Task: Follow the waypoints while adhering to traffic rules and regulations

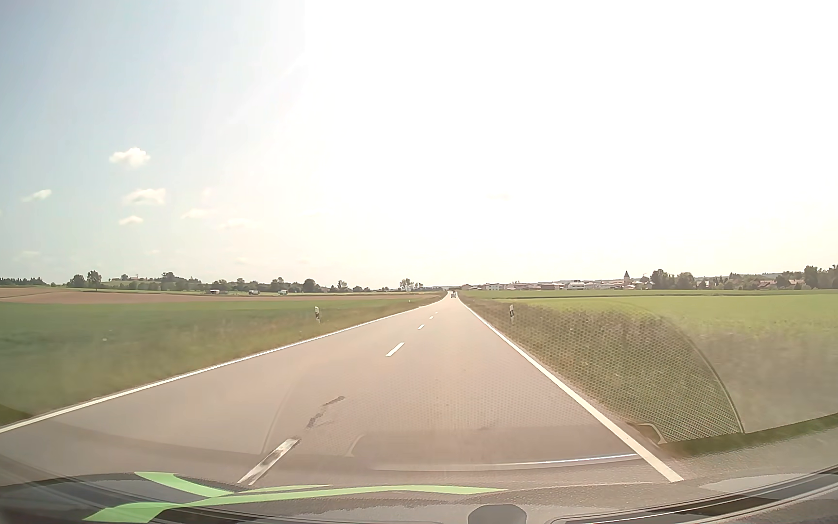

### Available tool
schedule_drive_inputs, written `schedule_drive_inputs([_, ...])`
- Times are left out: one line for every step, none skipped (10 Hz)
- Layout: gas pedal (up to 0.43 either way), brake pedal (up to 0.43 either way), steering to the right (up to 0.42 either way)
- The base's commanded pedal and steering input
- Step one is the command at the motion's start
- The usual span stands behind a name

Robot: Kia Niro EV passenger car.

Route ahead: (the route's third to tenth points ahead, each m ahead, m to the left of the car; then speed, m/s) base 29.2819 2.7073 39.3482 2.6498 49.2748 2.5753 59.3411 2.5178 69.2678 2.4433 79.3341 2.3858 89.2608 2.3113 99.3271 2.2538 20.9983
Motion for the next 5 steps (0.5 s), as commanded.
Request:
schedule_drive_inputs([0.15,0.0,-0.001])
schedule_drive_inputs([0.15,0.0,-0.001])
schedule_drive_inputs([0.15,0.0,-0.001])
schedule_drive_inputs([0.15,0.0,-0.001])
schedule_drive_inputs([0.15,0.0,-0.001])
